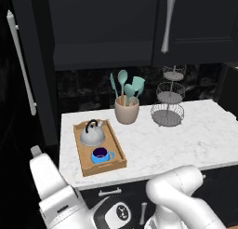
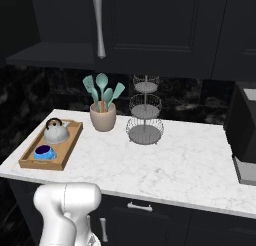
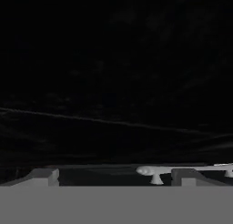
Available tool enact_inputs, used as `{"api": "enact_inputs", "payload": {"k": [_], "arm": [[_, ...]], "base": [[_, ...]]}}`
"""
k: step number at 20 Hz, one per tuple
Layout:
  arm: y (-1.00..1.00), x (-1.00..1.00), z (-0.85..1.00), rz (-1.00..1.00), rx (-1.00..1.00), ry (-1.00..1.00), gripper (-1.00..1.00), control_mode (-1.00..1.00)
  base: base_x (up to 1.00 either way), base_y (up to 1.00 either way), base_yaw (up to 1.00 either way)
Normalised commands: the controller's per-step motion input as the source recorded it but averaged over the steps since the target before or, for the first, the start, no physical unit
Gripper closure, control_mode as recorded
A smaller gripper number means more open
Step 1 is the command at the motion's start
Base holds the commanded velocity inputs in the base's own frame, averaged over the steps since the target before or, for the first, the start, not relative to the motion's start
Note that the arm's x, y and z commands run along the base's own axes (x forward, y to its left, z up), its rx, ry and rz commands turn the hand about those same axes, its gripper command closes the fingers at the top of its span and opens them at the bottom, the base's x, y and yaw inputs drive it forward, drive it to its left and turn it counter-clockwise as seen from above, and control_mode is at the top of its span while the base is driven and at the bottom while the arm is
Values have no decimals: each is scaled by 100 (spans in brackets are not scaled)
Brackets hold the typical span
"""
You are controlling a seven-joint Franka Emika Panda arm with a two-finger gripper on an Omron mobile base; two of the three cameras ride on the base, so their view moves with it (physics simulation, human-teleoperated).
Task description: Pick the kettle from the counter and place it on the tray. Then pick the mug from the cabinet and place it on the tray. Then close the cabinet doors.
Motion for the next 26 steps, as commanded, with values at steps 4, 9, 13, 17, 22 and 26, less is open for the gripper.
{"api": "enact_inputs", "payload": {"k": [4, 9, 13, 17, 22, 26], "arm": [[35, 5, 25, -14, 21, 0, -100, -100], [40, 2, 12, -20, 16, 0, -100, -100], [26, 11, 11, -25, 11, 0, -100, -100], [5, 37, 16, -29, 10, 0, -100, -100], [-2, 52, 23, -22, 11, 2, -100, -100], [-28, 45, 18, -7, 13, 1, -100, -100]], "base": [[0, 0, 0], [0, 0, 0], [0, 0, 0], [0, 0, 0], [0, 0, 0], [0, 0, 0]]}}
